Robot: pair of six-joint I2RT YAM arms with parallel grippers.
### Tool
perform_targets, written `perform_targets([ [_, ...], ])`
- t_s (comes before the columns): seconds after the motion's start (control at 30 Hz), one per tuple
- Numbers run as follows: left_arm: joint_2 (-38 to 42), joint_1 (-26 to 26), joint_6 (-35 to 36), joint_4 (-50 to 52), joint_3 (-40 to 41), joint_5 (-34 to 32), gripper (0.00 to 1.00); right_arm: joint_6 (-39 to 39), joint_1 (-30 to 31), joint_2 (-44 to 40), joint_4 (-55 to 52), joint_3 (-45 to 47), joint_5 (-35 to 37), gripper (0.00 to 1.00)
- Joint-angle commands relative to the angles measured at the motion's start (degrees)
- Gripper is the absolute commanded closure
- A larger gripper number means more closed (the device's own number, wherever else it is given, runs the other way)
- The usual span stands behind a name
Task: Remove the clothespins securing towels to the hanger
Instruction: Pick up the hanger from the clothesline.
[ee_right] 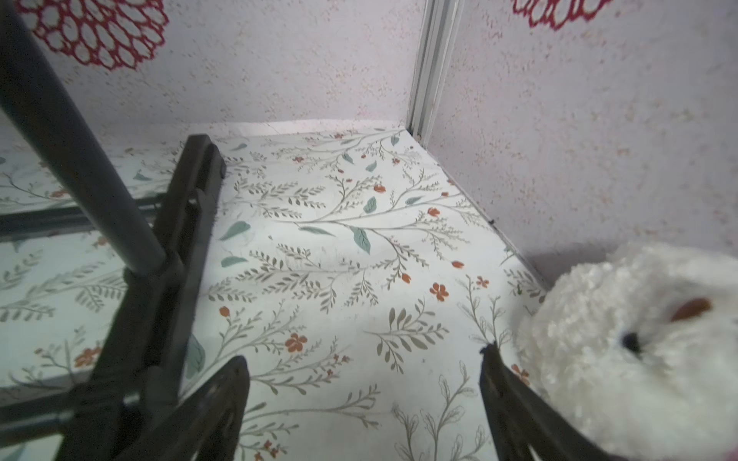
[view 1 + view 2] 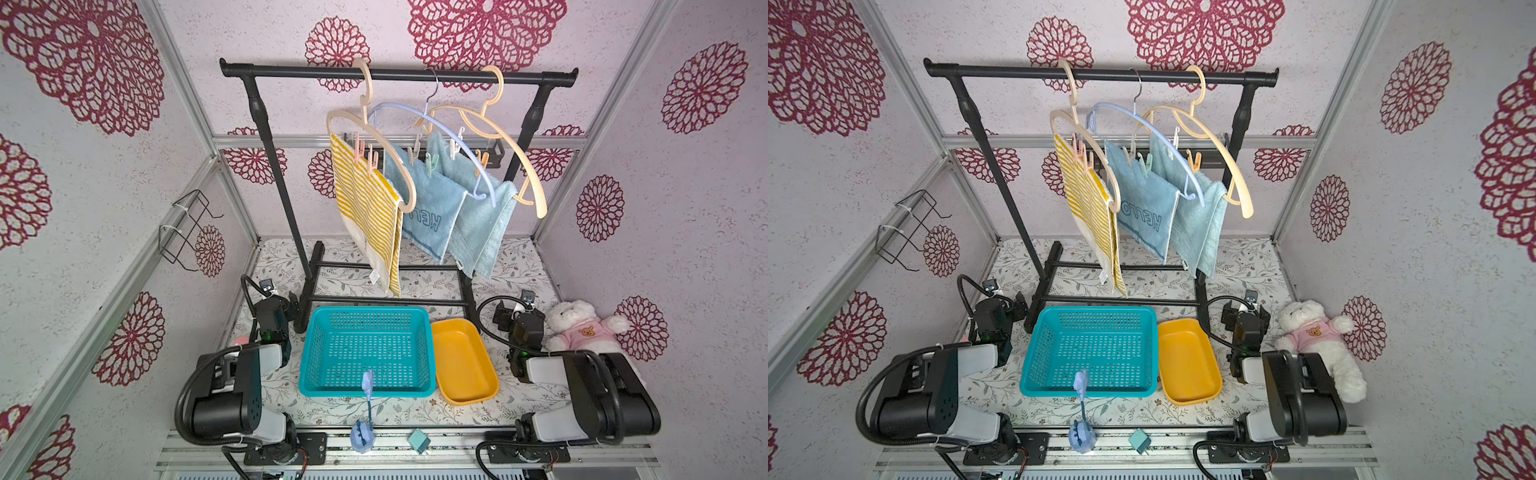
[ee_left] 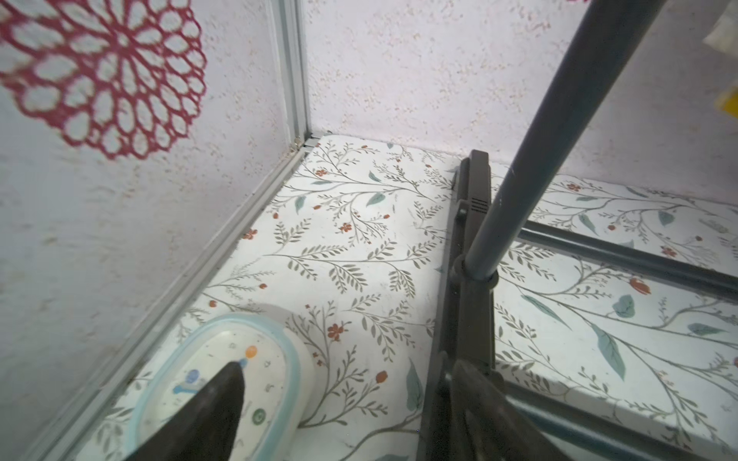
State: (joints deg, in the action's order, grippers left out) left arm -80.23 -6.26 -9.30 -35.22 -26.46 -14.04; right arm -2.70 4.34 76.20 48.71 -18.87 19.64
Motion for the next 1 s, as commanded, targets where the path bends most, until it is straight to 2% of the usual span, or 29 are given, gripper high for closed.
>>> perform_targets([
  [0.0,10.8,2.3,-4.2,12.3,-5.1,-6.0,0.22,-4.0,0.8,-11.7,-19.0,-9.4,-1.5,0.12],
  [0.13,20.5,9.3,-7.4,25.7,-10.7,-14.9,0.22,-5.7,3.7,-21.4,-34.1,-16.6,-4.4,0.19],
  [0.23,24.7,14.3,-10.8,37.9,-16.9,-16.2,0.22,-5.6,7.3,-28.4,-44.8,-22.4,-8.0,0.2],
  [0.4,28.5,22.5,-14.9,54.5,-26.9,-17.1,0.23,-8.8,12.9,-33.5,-56.9,-33.8,-21.7,0.22],
  [0.53,29.6,26.5,-17.1,63.7,-33.9,-15.9,0.24,-10.3,17.1,-32.3,-60.9,-41.3,-31.2,0.24],
  [0.67,29.3,28.9,-19.3,71.0,-40.8,-14.3,0.25,-12.9,20.3,-29.1,-58.2,-47.7,-38.8,0.25],
  [0.77,29.4,29.8,-20.4,73.6,-43.8,-12.6,0.25,-14.1,23.2,-25.2,-55.3,-53.4,-41.2,0.25],
  [0.97,29.7,30.6,-20.6,75.9,-46.9,-9.6,0.26,-13.4,28.5,-13.5,-53.9,-67.0,-41.0,0.24],
])
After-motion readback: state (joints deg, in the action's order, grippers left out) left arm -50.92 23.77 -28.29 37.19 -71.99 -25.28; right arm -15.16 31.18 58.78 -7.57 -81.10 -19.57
